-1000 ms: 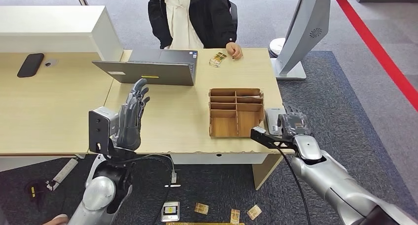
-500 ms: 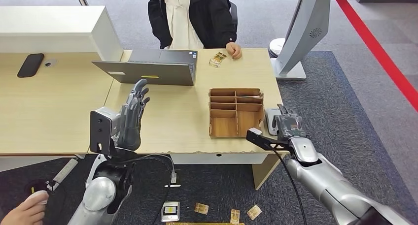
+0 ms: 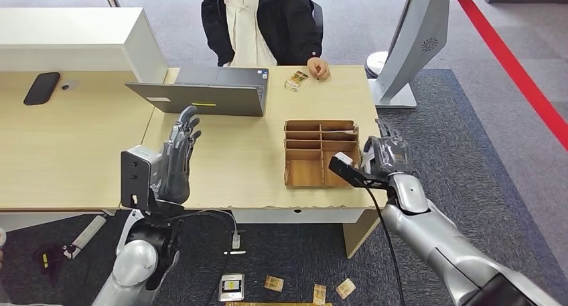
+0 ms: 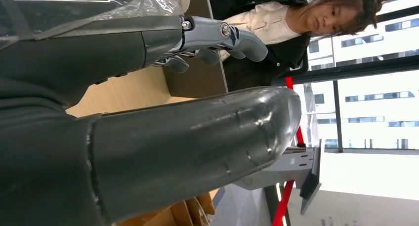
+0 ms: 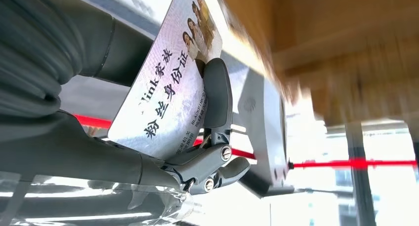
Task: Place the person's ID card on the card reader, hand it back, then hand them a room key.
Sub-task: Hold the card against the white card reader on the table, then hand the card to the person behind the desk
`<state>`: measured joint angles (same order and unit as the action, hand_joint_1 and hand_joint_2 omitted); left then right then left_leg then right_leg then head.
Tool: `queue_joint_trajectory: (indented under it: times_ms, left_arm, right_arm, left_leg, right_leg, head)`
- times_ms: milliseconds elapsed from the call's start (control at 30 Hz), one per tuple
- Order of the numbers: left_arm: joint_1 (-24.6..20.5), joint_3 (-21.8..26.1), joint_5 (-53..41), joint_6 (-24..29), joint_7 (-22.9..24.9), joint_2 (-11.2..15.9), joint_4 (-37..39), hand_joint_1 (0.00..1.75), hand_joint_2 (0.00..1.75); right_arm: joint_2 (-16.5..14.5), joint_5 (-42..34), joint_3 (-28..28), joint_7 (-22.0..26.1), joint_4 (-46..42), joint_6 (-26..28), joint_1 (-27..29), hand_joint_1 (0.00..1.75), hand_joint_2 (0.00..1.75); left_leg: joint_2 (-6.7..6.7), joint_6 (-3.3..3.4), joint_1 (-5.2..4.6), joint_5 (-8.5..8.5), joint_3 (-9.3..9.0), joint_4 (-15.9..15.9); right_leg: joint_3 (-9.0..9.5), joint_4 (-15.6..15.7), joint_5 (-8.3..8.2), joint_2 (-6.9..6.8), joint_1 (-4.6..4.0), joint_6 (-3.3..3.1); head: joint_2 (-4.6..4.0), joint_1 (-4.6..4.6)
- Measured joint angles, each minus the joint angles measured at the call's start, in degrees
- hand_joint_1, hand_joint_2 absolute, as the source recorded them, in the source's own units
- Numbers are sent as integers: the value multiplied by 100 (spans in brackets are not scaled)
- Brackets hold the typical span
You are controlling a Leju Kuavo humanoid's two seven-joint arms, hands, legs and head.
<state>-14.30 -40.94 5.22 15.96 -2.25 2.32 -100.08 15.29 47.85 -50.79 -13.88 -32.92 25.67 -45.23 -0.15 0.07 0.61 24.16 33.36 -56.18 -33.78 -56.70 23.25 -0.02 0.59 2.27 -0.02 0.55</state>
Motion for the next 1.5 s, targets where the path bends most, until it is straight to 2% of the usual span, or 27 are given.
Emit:
queue_joint_trajectory:
  times_ms: [167,300,467,633,767,933,1200,1500]
  left_arm:
    - [-12,0,3,24,-19,-26,0,0,0]
    - [-44,-1,58,21,-113,-32,2,0,0]
    - [-106,-2,132,36,-207,-54,19,0,0]
    - [-147,-4,152,55,-241,-76,57,0,0]
    - [-191,-8,270,55,-398,-95,129,0,0]
    - [-298,-37,398,-33,-549,-172,282,0,0]
    - [-376,-48,432,-100,-598,-250,445,0,0]
    - [-469,-49,532,-211,-740,-347,623,0,0]
  right_arm:
    - [-4,40,191,-20,-161,131,-192,175,175]
    - [41,448,260,-223,-383,606,-370,175,175]
    - [287,523,383,-562,-1099,-91,-888,175,175]
    - [433,650,475,-611,-1616,-237,-1041,175,175]
    - [455,875,491,-450,-1907,-486,-1300,175,175]
    - [191,1004,372,-215,-1992,-1015,-1728,175,175]
    - [-125,987,113,-143,-1970,-1125,-2052,175,175]
    - [-601,993,-273,72,-1515,-1792,-2450,175,175]
  left_leg:
    - [0,0,0,0,-1,0]
    - [0,0,-2,0,0,0]
    - [2,0,-2,0,-1,0]
    - [1,0,-2,0,2,0]
    - [1,0,-2,0,3,0]
    - [2,-1,0,-1,2,0]
    - [0,-2,3,-2,4,0]
    - [0,-2,2,-2,6,0]
  right_leg:
    - [1,0,0,0,0,0]
    - [-2,0,-2,1,2,0]
    - [-4,0,-2,1,2,0]
    - [-5,0,-2,1,2,0]
    - [-5,0,-2,4,2,0]
    - [-5,-2,-2,4,0,-1]
    - [-4,-2,-2,-1,-1,0]
    - [-7,-3,-2,0,-2,-1]
  head:
    - [0,1]
    - [0,0]
    - [0,1]
    - [0,0]
    - [0,1]
    - [0,0]
    - [0,1]
    - [0,-1]
